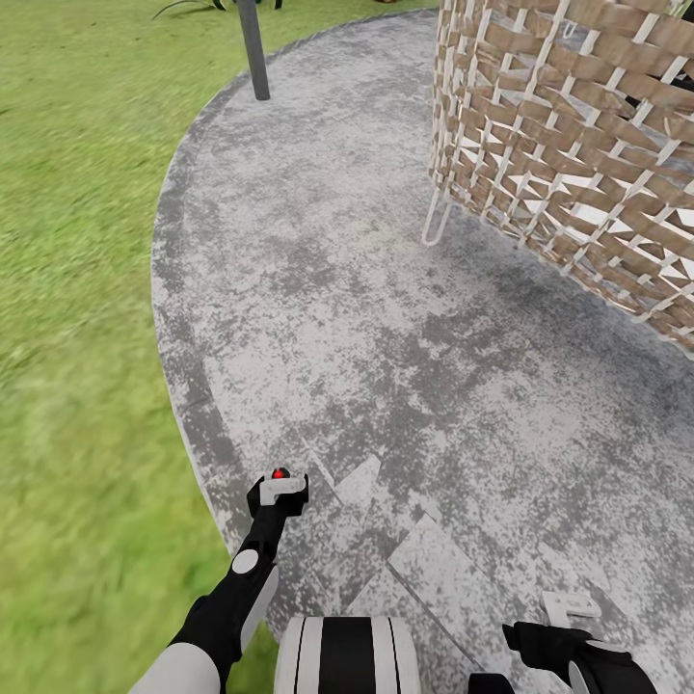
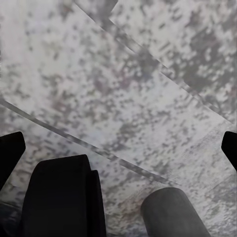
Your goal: Pick up the pesticide atomizer in the garden and spray insectifuge to fully cover both potted plants in the garden.
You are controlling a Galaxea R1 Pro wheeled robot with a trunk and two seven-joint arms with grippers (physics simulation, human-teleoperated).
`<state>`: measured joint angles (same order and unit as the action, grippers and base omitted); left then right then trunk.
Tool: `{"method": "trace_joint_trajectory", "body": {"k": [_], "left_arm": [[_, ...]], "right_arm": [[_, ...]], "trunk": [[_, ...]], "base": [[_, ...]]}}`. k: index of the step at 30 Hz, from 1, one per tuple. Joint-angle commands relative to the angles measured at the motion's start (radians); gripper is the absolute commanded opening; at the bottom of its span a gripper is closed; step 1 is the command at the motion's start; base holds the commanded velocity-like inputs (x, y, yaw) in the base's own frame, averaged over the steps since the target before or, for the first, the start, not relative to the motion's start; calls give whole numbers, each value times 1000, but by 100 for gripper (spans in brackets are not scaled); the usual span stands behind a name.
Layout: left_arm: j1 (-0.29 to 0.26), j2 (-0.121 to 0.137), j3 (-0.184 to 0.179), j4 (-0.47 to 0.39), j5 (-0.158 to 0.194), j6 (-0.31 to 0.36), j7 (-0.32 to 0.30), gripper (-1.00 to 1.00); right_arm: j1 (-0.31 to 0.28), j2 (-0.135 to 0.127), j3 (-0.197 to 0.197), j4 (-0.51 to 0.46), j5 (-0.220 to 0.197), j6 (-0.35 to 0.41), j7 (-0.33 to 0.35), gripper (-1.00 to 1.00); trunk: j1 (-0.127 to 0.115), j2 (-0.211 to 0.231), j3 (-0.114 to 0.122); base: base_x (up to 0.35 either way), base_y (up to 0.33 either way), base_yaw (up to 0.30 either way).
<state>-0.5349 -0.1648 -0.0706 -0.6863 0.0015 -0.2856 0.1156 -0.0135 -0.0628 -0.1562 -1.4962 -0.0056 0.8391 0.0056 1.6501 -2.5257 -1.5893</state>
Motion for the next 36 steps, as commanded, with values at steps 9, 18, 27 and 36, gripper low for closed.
{"method": "trace_joint_trajectory", "body": {"k": [9,18,27,36], "left_arm": [[0,1,-4,1,0,-3,9,100],[0,1,-3,2,1,-1,9,-100],[0,1,-3,1,2,-1,9,-100],[0,1,-3,1,2,-1,9,-100]], "right_arm": [[0,0,0,-1,-1,5,1,100],[0,0,0,-1,-1,5,1,100],[0,0,0,-1,-1,5,0,100],[0,0,0,-1,-1,5,1,100]], "trunk": [[0,0,0],[0,0,0],[0,0,0],[0,0,0]], "base": [[0,0,0],[0,0,0],[0,0,0],[0,0,0]]}}
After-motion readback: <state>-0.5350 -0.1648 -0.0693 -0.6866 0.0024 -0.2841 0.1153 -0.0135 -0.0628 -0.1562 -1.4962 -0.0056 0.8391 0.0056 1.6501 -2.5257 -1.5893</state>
